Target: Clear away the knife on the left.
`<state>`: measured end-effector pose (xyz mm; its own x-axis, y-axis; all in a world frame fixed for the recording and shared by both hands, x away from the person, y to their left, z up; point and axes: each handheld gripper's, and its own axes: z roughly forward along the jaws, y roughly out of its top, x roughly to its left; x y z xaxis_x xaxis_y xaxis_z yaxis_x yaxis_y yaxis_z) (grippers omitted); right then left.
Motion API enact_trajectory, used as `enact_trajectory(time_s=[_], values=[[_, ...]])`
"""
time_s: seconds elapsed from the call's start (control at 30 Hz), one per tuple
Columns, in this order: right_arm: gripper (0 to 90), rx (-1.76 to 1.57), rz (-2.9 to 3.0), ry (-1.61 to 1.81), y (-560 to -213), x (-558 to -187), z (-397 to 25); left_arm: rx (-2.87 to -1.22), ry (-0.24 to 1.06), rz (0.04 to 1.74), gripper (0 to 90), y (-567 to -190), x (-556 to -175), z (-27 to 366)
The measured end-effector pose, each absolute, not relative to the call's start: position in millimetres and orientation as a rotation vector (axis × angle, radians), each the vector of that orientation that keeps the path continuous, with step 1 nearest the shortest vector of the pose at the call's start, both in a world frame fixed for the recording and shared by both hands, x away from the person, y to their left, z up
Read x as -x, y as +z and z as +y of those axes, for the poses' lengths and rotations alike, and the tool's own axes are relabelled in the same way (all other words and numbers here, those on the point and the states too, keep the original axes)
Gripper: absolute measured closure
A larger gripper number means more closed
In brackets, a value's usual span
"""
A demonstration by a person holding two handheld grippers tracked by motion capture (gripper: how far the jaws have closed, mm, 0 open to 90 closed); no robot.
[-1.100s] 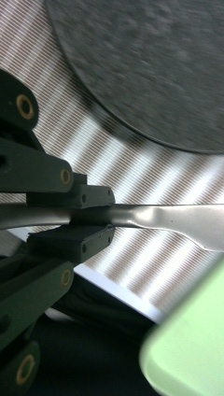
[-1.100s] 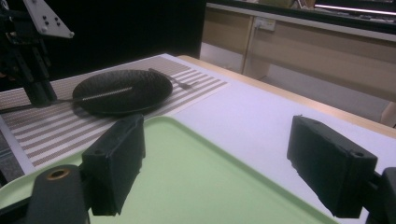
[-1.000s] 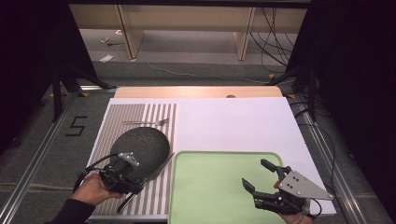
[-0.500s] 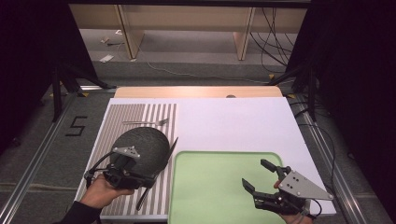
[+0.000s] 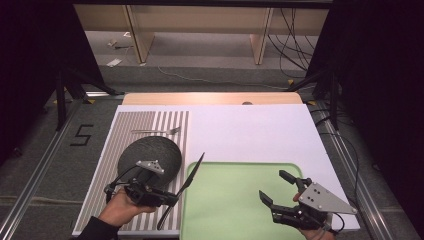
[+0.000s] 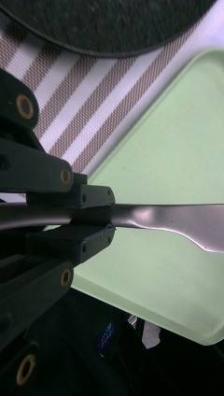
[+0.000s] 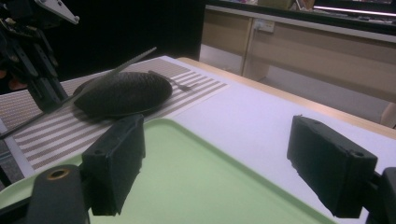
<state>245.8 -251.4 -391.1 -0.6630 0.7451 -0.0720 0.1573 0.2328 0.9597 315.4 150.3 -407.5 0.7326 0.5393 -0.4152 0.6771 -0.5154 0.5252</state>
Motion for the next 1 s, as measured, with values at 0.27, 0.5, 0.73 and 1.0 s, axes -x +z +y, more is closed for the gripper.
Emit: enact_trajectory(time_s=[0.27,0.5,0.73,1.0], values=[[20.1,-0.823,1.978,1.456,-390.9,-245.6,-251.9,-2.293,-0.293,0.872,79.7,-410.4,-313.0,125.7],[20.1,-0.827,1.976,1.457,-390.9,-245.7,-252.2,-2.323,-0.334,0.842,79.7,-413.1,-314.3,104.5],[20.2,-0.832,1.974,1.460,-390.9,-245.9,-252.6,-2.341,-0.356,0.826,79.7,-416.0,-317.3,93.0],[20.2,-0.834,1.973,1.461,-390.8,-245.9,-253.3,-2.365,-0.402,0.834,79.7,-422.9,-320.4,73.4]])
